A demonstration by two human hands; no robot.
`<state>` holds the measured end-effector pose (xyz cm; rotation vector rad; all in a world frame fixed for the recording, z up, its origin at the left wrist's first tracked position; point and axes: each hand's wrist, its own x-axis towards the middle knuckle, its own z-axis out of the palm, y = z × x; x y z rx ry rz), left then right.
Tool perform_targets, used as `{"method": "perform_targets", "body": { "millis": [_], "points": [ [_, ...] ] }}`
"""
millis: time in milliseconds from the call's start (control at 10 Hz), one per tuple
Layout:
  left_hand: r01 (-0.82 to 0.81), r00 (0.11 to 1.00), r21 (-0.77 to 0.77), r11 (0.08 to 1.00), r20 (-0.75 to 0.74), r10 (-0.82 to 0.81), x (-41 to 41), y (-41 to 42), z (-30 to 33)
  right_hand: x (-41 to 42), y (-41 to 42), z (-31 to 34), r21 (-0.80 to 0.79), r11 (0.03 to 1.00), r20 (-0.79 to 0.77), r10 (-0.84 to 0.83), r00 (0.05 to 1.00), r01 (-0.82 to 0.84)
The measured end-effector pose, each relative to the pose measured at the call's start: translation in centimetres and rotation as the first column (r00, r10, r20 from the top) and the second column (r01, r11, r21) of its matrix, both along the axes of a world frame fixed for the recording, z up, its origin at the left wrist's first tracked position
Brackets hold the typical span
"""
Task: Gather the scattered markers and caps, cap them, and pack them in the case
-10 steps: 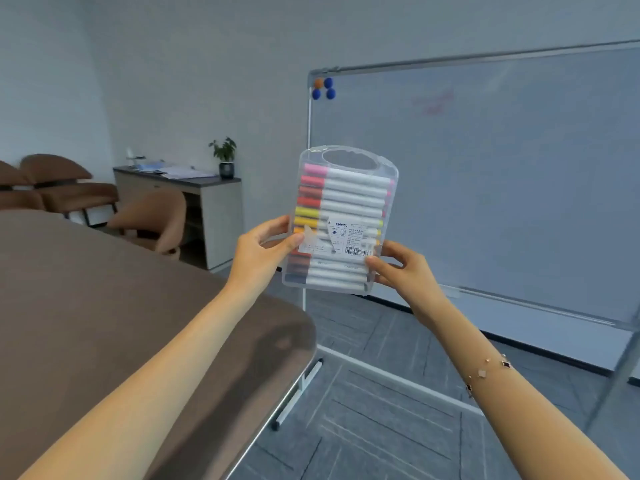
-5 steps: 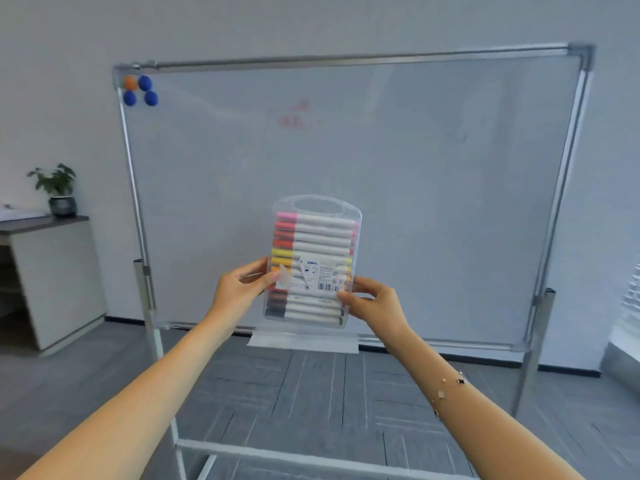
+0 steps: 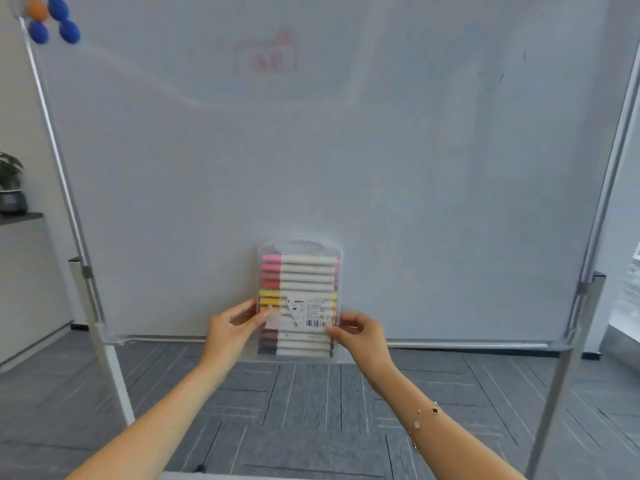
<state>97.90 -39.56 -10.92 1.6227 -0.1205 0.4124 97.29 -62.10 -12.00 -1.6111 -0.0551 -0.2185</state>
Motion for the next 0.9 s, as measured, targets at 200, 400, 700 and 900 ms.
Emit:
{"method": "perform_targets", "body": {
  "millis": [200,400,700,900],
  "points": [
    [0.004,1.000,0.016,1.000,-0.004,-0.004,0.4,-0.7,-1.4,0.3,-0.7,-0.9,-0.010,1.000,0.003,-0.012,1.000,0.012],
    [-0.013,1.000,-0.019,1.000,-0.013,0.013,0.4,-1.2,-1.6,0.4,-0.6,-1.2,-0.019,1.000,0.016,-0.005,1.000,0.006],
    [-0.013,0.999,0.030,0.999,-0.029,0.014,-0.3,-0.7,-0.4,0.2,-0.5,-1.2,-0.089,0.996,-0.010,-0.024,1.000,0.023],
    [-0.110,0.990,0.127,0.986,-0.074,0.120,-1.7,0.5,1.4,-1.9,-0.5,0.7,-0.147,0.981,-0.029,-0.135,0.990,0.129]
  ]
}}
